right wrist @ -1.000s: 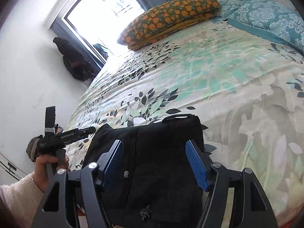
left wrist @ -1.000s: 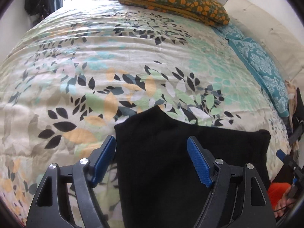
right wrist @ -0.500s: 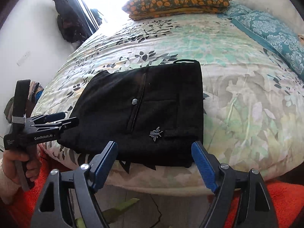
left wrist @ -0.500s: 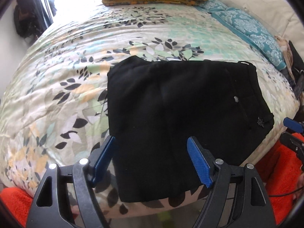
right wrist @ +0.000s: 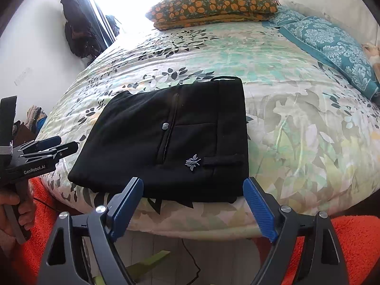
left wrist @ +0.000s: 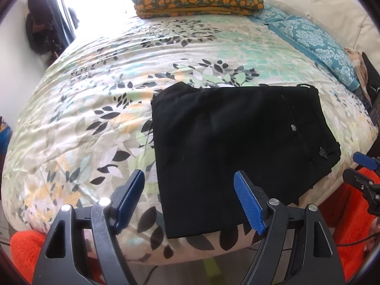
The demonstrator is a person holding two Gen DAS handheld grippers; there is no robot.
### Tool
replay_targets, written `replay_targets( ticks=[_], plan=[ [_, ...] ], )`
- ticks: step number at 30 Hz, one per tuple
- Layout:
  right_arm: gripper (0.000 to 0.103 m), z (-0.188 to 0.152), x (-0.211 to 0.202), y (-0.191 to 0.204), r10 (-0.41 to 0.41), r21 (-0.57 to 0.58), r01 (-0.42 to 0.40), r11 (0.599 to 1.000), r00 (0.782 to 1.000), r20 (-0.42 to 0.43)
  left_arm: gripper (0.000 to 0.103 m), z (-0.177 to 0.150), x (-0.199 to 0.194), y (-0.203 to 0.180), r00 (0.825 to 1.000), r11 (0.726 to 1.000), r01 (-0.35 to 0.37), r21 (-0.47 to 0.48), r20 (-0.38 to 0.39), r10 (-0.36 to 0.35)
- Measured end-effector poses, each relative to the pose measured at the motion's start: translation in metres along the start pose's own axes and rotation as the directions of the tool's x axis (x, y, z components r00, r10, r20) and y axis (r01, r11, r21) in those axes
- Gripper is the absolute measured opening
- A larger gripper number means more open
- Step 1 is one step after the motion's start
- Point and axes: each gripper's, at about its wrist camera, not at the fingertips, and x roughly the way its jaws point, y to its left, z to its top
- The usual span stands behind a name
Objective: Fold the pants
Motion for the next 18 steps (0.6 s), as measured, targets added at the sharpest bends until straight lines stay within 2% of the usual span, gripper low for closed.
replay_targets(
  ticks=[6,9,14,18],
  plan=[
    [0.09,-0.005,-0.003,-0.012,-0.031,0.051,0.03,0.998,0.999,0.012,0.08,-0.012,-0.006,0.008,0.999,1.0,0.026,-0.01,-0.031,-0.026],
    [0.09,-0.004,-0.009,-0.02,-0.048,0.084,0.045,0.995,0.999,0.026,0.08,-0.021,-0.014,0.011,0.999,1.0,0.013,-0.008,-0.034,-0.013],
    [0.103,-0.002,-0.02,-0.02,-0.141,0.096,0.137,0.986,0.989,0.041,0.08,-0.028,-0.04,0.009,0.999,0.999,-0.04,0.035,0.036,0.039],
    [0.103,-0.004,-0.022,-0.021,-0.191,0.11,0.188,0.976,0.982,0.012,0.08,-0.026,-0.064,0.005,0.986,0.994,-0.101,0.048,0.14,0.094]
  ],
)
